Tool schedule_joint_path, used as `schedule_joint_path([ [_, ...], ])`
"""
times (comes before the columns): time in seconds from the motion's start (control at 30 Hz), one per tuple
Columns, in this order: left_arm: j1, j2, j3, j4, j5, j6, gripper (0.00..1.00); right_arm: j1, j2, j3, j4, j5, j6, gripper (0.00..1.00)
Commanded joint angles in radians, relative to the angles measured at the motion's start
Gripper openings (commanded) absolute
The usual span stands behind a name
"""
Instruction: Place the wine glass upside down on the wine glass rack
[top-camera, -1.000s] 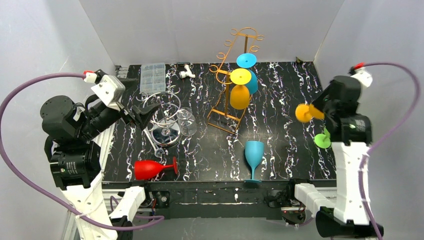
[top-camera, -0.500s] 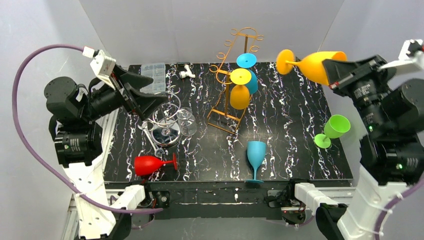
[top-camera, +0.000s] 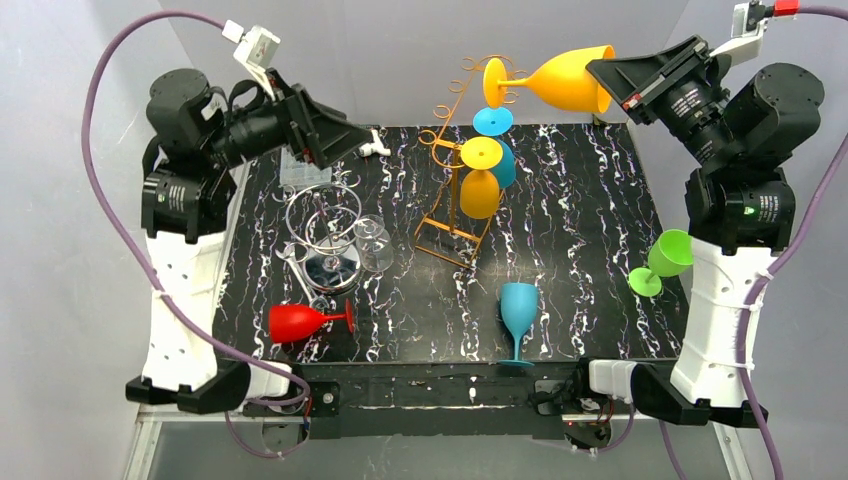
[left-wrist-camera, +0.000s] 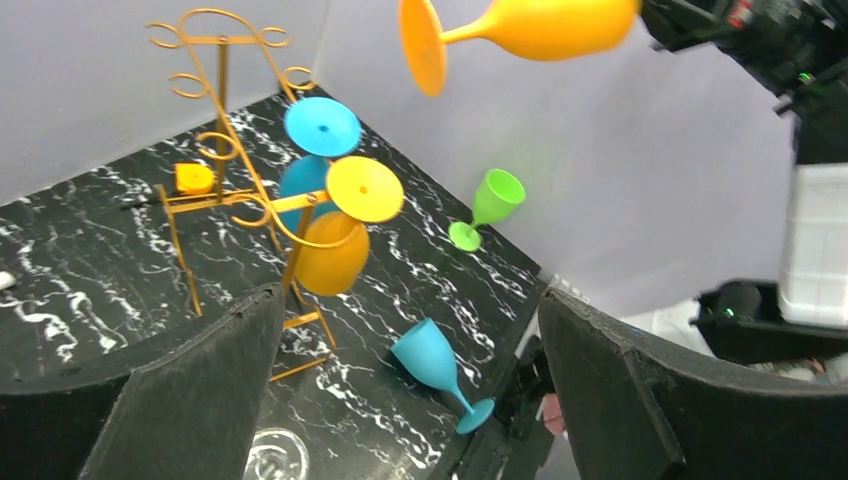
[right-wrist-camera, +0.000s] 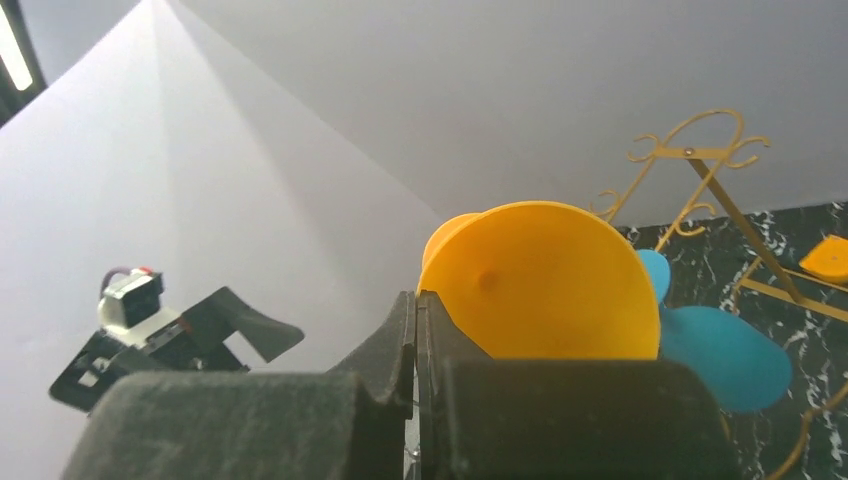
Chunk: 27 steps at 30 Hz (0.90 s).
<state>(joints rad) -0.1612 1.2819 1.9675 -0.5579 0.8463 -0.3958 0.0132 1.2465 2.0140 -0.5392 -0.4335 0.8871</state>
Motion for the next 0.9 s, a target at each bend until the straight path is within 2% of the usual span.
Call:
schedule_joint_path([
  [0.0, -0.018, 0.067, 0.147, -0.131, -0.178, 0.073, 0.98, 0.005, 0.021, 0.067, 0.159, -0.048, 0.061, 0.01],
  [0.13, -0.018, 0.078, 0.195, -0.179, -0.240, 0.144, 0.98, 0.062, 0.085, 0.056, 0.239, -0.018, 0.071, 0.01],
  [0.2, -0.018, 0.071, 0.208, -0.204, -0.264, 0.181, 0.98, 0.197, 0.129, 0.078, 0.228, 0.070, 0.003, 0.01],
  [0.3, -0.018, 0.048, 0.192, -0.227, -0.309, 0.220, 0.98, 0.457, 0.283, 0.247, 0.086, 0.224, -0.174, 0.01],
  [0.37, -0.018, 0.040, 0.179, -0.228, -0.337, 0.235, 0.98, 0.533, 0.336, 0.325, 0.057, 0.276, -0.227, 0.01],
  [0.57, -0.012, 0.025, 0.147, -0.244, -0.402, 0.258, 0.97, 0.581, 0.341, 0.296, 0.103, 0.297, -0.285, 0.01],
  [0.73, -0.003, 0.019, 0.086, -0.259, -0.426, 0.225, 0.78, 0.625, 0.295, 0.167, 0.202, 0.298, -0.295, 0.01],
  [0.87, 0.001, 0.048, 0.069, -0.241, -0.405, 0.144, 0.90, 0.709, 0.299, 0.144, 0.232, 0.302, -0.328, 0.01],
])
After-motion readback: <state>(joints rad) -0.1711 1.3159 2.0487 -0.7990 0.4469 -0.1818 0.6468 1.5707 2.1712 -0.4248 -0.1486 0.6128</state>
